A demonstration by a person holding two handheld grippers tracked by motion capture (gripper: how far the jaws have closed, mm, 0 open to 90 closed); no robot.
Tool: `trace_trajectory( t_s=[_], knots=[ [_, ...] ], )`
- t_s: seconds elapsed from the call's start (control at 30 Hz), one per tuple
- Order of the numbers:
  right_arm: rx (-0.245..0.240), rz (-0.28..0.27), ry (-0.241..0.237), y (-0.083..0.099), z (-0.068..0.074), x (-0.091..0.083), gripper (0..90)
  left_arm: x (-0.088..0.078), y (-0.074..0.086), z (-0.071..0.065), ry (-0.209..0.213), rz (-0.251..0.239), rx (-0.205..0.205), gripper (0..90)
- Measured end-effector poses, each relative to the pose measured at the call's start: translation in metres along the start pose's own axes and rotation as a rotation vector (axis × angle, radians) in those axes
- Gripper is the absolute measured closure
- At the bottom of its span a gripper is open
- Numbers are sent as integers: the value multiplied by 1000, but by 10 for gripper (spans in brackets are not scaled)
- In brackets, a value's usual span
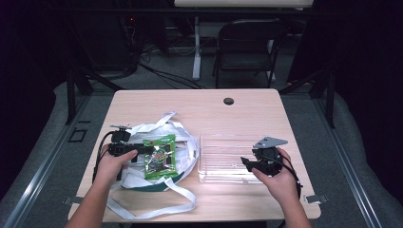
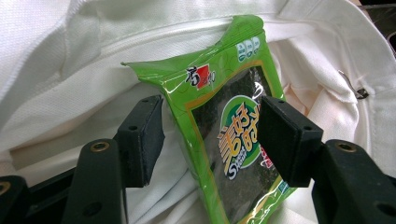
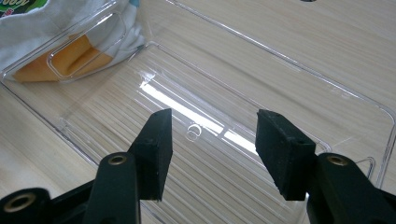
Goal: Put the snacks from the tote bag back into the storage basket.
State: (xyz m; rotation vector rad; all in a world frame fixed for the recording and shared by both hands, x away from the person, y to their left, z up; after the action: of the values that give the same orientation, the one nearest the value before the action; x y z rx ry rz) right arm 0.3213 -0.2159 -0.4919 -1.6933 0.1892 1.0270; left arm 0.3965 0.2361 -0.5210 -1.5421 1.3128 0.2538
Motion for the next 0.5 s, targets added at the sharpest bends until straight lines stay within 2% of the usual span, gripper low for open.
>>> trace_trajectory(
  t_s=[0.13,0.5],
  knots=[
    [-5,4,3,1,0,0,464,5,1,2,20,9,-13,409],
    [5,1,12,6,0,-4,464,15,-1,4,24,25,-25,414]
  ],
)
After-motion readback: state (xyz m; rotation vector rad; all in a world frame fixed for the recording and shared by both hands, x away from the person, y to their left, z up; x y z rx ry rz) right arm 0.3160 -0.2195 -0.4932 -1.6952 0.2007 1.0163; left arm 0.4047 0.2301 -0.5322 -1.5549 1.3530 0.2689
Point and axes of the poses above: each handheld gripper's, and its own axes: x roughly forward along the jaws, y roughly out of its underside, z roughly to its left, the point moved 1 cm from there along x, roughly forward along the jaws, and after that the axes turned 1 degree about z, right-handed, at the moved point
